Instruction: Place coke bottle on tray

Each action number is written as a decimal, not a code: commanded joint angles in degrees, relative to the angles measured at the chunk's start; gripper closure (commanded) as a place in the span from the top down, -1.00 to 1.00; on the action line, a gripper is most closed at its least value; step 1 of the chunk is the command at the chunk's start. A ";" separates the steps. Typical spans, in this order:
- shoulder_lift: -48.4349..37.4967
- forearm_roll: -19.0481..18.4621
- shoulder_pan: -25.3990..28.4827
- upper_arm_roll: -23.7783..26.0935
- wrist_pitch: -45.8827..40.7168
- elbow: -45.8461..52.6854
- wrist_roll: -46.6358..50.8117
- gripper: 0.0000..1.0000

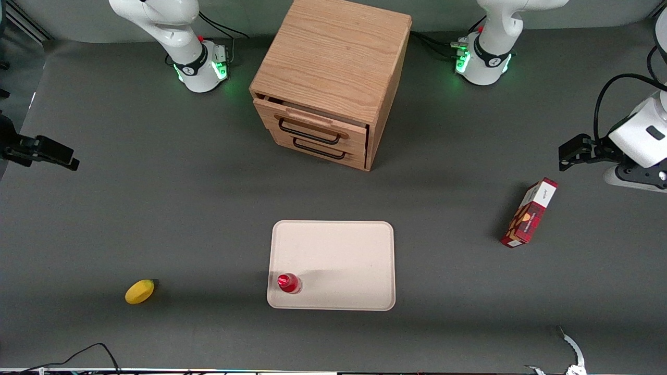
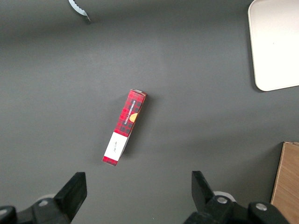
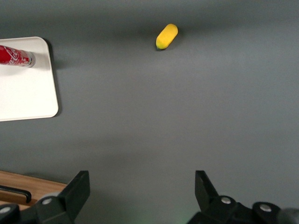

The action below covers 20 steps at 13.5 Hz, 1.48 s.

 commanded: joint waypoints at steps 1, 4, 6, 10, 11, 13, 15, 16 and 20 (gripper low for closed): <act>-3.63 1.04 1.09 -0.87 -1.26 -2.10 -2.36 1.00; -4.25 1.12 9.52 -9.65 -2.40 -2.10 -2.80 1.00; -4.16 1.12 10.76 -11.76 -2.32 -2.19 -4.82 1.00; -6.96 5.25 10.34 -12.74 -2.05 -2.88 -4.91 1.00; -7.32 5.34 9.72 -12.13 -2.05 -2.80 -4.82 1.00; -6.80 5.34 9.01 -10.64 -1.35 -2.54 -3.95 1.00; -5.75 5.43 9.01 -10.46 2.15 -2.54 -3.94 1.00; -4.52 5.43 9.01 -10.46 3.82 -2.54 -3.94 1.00; -2.67 5.34 8.49 -9.93 5.77 -2.19 -4.65 1.00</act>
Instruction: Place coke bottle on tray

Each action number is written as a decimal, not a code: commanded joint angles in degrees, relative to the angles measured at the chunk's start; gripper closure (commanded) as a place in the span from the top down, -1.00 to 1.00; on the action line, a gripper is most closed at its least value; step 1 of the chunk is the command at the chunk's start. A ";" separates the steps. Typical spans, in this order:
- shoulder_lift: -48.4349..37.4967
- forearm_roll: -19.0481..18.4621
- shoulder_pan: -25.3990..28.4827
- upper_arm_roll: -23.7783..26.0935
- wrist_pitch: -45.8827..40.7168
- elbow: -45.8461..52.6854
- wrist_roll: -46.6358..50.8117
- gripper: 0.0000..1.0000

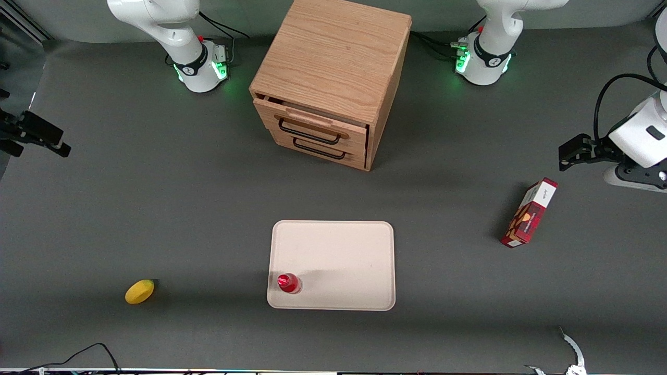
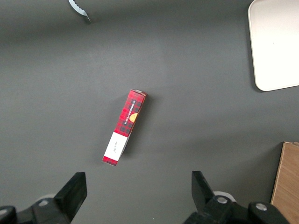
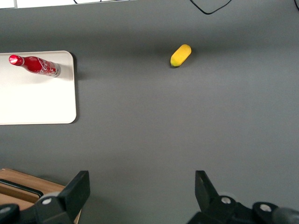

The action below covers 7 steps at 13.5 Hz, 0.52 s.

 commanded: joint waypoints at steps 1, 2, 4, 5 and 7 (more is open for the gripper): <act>0.78 0.96 -1.49 1.11 0.63 0.40 -1.32 1.00; 0.35 0.70 -1.93 1.54 0.63 0.23 -1.41 1.00; -0.70 0.61 -2.89 2.68 0.63 -0.38 -1.32 1.00; -0.97 0.52 -2.99 2.95 0.63 -0.56 -1.23 1.00; -1.94 -0.26 -2.99 3.13 0.72 -1.88 -1.06 1.00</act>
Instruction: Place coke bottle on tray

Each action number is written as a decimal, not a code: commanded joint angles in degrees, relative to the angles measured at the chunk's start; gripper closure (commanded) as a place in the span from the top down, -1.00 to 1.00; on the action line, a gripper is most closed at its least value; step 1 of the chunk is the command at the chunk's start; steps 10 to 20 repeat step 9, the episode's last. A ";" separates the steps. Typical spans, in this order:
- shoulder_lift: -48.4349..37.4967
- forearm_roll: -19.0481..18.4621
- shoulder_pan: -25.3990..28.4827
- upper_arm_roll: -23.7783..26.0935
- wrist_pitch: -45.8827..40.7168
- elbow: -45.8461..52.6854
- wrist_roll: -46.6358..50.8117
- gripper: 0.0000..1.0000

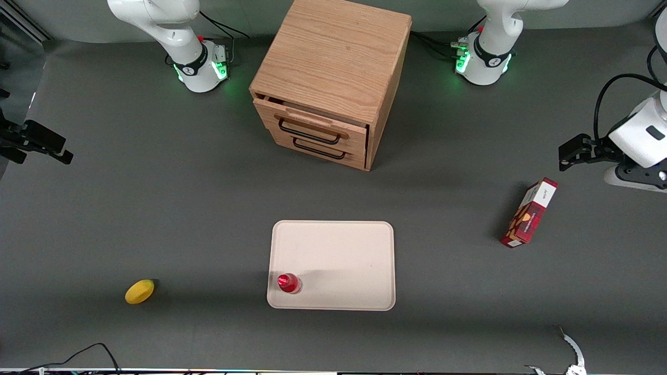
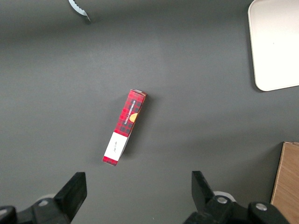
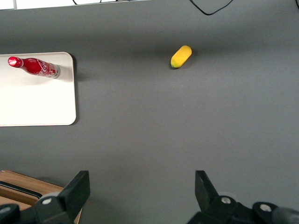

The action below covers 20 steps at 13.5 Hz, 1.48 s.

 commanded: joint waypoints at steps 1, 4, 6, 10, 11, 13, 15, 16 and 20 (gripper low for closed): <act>-1.84 -0.24 -0.94 1.43 0.37 -2.08 -1.06 1.00; -1.93 -0.24 -0.94 1.61 0.46 -2.78 -0.97 1.00; -1.93 -0.24 -0.94 1.61 0.46 -2.78 -0.71 1.00; -1.93 -0.15 -0.94 1.61 0.37 -2.70 -0.71 1.00; -1.93 -0.15 -0.94 1.61 0.37 -2.70 -0.71 1.00; -1.93 -0.15 -0.94 1.61 0.37 -2.70 -0.71 1.00; -1.93 -0.15 -0.94 1.61 0.37 -2.70 -0.71 1.00; -1.93 -0.15 -0.94 1.61 0.37 -2.70 -0.71 1.00; -1.93 -0.15 -0.94 1.61 0.37 -2.70 -0.71 1.00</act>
